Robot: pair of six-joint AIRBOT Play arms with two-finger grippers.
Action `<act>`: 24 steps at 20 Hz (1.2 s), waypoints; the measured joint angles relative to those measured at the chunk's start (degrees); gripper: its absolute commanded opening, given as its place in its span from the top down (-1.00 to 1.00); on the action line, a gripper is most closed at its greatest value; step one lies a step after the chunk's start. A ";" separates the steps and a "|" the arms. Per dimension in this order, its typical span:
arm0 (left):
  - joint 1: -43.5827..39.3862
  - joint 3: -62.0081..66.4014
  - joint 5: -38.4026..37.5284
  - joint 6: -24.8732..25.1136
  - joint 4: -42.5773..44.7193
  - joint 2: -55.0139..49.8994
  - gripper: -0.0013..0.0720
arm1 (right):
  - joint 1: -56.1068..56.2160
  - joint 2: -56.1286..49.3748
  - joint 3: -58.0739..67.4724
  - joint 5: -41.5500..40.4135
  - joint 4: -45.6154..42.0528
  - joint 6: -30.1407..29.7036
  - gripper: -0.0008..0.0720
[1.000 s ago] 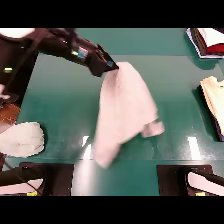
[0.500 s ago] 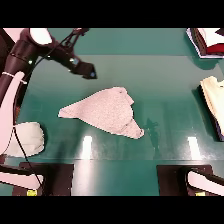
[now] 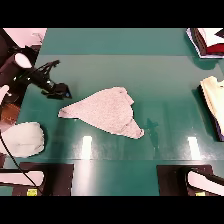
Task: Fold the shirts.
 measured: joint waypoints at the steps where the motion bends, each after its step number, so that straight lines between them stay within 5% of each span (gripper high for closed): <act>1: 1.53 -1.66 0.61 0.44 0.04 0.07 -0.70 | 0.00 0.00 0.00 0.13 0.00 0.00 0.93; 13: 4.35 -12.11 9.38 7.41 -1.90 0.13 -0.68 | 0.00 0.00 -0.11 0.52 0.11 0.02 0.93; 15: 4.35 -12.28 9.31 7.48 -2.64 0.13 0.14 | 0.00 0.00 -0.11 0.52 0.11 0.02 0.93; 20: 4.35 -12.44 8.26 7.67 -3.45 0.13 0.16 | 0.00 0.00 -0.11 1.01 0.13 0.04 0.93; 21: 4.35 -12.44 8.11 7.69 -3.61 0.13 0.32 | 0.00 0.00 -0.11 1.20 0.13 0.04 0.93; 22: 4.35 -12.44 7.96 7.69 -3.65 0.13 0.89 | 0.00 0.00 -0.11 1.22 0.13 0.04 0.93; 24: 4.35 -12.41 7.61 7.80 -3.69 0.13 0.91 | 0.00 0.00 -0.13 1.44 0.13 0.04 0.93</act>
